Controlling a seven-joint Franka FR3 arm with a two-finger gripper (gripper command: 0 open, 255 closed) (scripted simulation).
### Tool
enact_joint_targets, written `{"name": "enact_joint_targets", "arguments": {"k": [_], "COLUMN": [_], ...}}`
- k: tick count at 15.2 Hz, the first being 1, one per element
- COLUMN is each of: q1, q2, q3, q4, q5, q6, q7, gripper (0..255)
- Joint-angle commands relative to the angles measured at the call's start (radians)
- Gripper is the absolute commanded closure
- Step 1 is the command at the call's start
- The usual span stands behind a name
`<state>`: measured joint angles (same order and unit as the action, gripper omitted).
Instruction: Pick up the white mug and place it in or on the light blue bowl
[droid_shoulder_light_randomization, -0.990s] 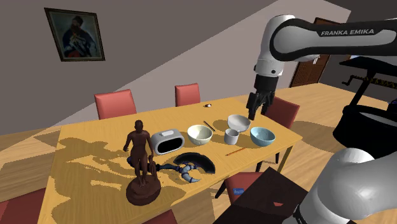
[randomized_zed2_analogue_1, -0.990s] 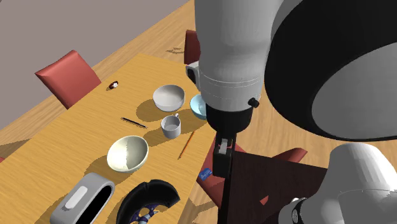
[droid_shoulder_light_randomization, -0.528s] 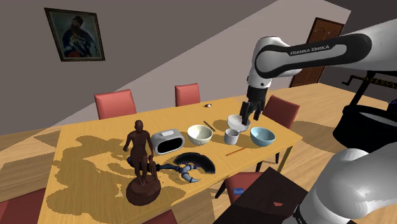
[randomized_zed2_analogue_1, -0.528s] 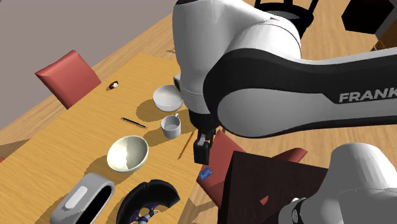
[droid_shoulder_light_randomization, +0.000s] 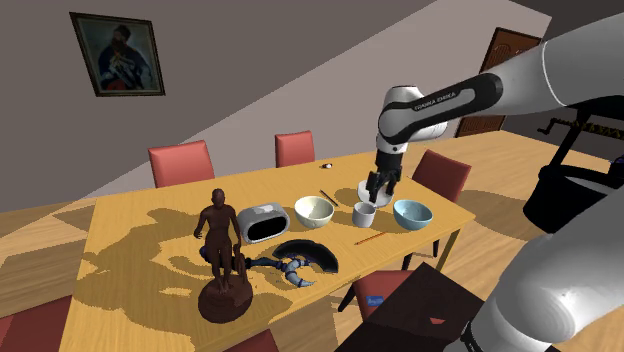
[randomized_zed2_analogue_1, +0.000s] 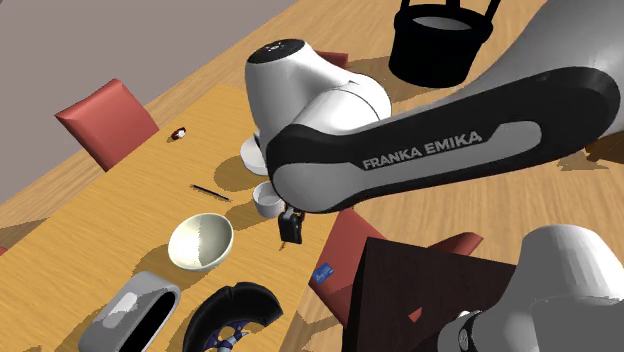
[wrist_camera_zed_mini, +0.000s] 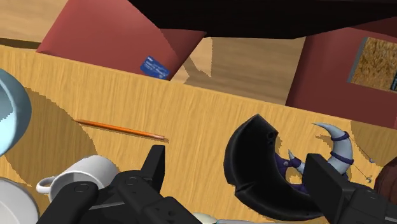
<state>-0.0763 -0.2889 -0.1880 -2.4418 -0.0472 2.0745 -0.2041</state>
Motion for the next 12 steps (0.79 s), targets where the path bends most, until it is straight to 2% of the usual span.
{"name": "enact_joint_targets", "arguments": {"k": [1,7,12], "q1": [-0.004,-0.021,-0.048], "q2": [0.076,0.306,0.500], "q3": [-0.015,-0.051,-0.062], "q4": [0.021,0.124,0.246], "q5": [0.002,0.032,0.078], "q6": [0.059,0.192,0.269], "q7": [-0.023,-0.102,-0.170], "gripper": [0,0,0]}}
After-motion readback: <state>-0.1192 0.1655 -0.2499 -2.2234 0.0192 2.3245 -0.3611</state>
